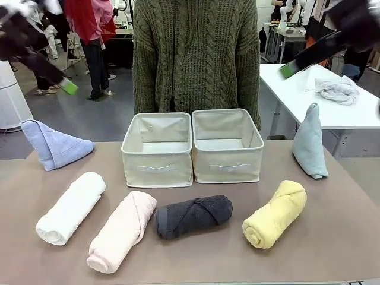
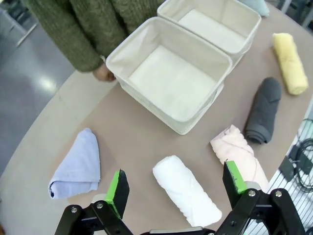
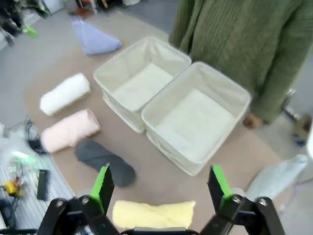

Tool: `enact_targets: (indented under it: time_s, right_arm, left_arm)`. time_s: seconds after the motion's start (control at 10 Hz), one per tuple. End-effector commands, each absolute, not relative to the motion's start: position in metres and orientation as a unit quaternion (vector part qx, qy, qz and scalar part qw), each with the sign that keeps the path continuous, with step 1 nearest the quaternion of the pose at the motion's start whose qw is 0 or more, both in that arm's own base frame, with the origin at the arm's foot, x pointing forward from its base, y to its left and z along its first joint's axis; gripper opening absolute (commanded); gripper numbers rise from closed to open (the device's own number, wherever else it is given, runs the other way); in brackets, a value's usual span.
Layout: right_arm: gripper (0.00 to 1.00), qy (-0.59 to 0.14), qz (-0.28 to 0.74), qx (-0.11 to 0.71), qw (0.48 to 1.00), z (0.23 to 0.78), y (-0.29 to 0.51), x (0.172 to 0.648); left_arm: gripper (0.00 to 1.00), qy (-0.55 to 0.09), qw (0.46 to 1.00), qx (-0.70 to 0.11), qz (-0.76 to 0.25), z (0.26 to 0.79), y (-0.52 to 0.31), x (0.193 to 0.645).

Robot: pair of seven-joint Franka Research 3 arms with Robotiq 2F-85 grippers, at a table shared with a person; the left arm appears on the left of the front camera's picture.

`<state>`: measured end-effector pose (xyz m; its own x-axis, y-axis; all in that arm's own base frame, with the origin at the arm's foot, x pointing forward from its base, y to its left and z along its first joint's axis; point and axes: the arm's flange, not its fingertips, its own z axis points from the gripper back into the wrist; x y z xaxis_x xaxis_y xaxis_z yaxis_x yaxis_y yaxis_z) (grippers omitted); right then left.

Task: Sort the towels based on their folding style.
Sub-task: Pick up one triangle-folded towel and place it in the left Fabric basket.

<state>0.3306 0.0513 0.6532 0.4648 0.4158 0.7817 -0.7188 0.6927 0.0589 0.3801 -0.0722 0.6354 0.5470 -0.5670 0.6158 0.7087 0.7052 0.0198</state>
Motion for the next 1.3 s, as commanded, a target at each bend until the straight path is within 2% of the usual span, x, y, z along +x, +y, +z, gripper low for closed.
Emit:
enact_targets:
  time_s: [0.0,0.3,0.4,0.7,1.2]
  right_arm:
    - [1.0,-0.388,0.323,0.276,0.818,0.652,-0.013,0.323]
    - [1.0,-0.39,0.297,0.291,0.821,0.629,-0.079,0.317]
    - [1.0,-0.396,0.296,0.297,0.817,0.624,-0.095,0.312]
    - [1.0,-0.412,0.268,0.318,0.811,0.614,-0.134,0.299]
    - [1.0,-0.408,0.263,0.337,0.807,0.605,-0.179,0.278]
  left_arm:
    - [1.0,-0.304,0.853,-0.208,-0.371,0.643,-0.013,0.386]
    - [1.0,-0.269,0.851,-0.286,-0.349,0.638,0.07,0.387]
    - [1.0,-0.268,0.828,-0.329,-0.367,0.639,0.093,0.388]
    - [1.0,-0.286,0.8,-0.373,-0.373,0.629,0.14,0.377]
    - [1.0,-0.305,0.805,-0.363,-0.356,0.605,0.181,0.362]
